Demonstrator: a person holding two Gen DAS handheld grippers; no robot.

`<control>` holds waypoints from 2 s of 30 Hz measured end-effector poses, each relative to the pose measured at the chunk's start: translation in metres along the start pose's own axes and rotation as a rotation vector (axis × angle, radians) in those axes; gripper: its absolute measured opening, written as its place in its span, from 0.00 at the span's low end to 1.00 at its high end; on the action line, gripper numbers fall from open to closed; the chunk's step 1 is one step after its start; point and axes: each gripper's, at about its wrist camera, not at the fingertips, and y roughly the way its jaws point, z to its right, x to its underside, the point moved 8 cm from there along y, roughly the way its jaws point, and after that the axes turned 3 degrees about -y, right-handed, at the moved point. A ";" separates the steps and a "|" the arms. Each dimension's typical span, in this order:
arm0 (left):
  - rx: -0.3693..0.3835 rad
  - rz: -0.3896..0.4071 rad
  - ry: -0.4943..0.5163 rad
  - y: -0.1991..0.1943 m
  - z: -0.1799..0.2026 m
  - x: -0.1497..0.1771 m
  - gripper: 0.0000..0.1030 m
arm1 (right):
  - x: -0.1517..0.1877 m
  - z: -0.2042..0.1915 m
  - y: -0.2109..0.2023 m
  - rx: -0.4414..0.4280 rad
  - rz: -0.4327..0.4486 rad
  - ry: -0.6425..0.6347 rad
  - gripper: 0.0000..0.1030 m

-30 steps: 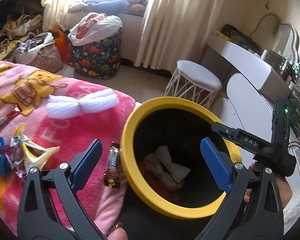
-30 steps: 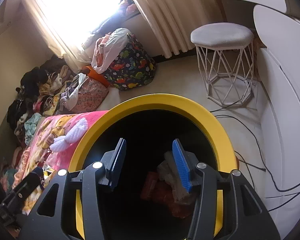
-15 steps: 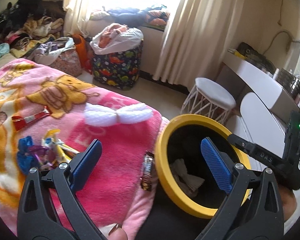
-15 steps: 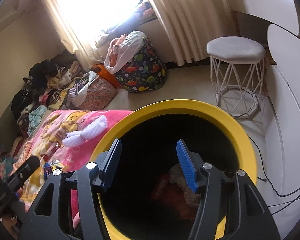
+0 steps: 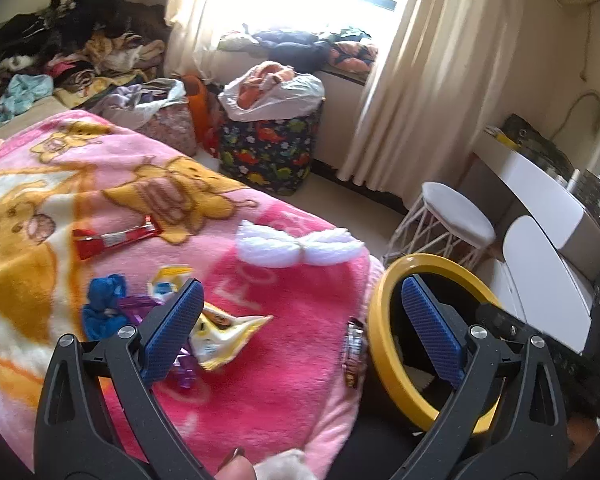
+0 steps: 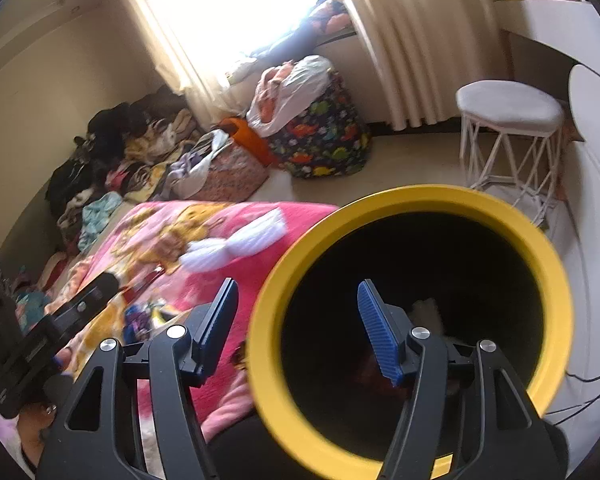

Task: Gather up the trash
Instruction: 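Move both open tools back toward the trash on the blanket, then grasp the purple wrapper with the left tool while the right tool grasps the chocolate bar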

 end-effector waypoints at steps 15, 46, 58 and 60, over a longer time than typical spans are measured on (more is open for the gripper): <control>-0.069 -0.007 -0.094 -0.009 -0.063 0.004 0.88 | 0.046 -0.074 0.033 0.005 -0.147 -0.216 0.42; -0.037 -0.178 -0.247 0.023 -0.111 0.046 0.71 | 0.089 -0.090 0.137 0.375 -0.332 -0.667 0.05; -0.045 -0.242 -0.286 0.039 -0.119 0.059 0.20 | 0.090 -0.099 0.124 0.303 -0.292 -0.667 0.03; -0.041 -0.241 -0.288 0.037 -0.120 0.058 0.20 | 0.092 -0.107 0.119 0.263 -0.284 -0.666 0.03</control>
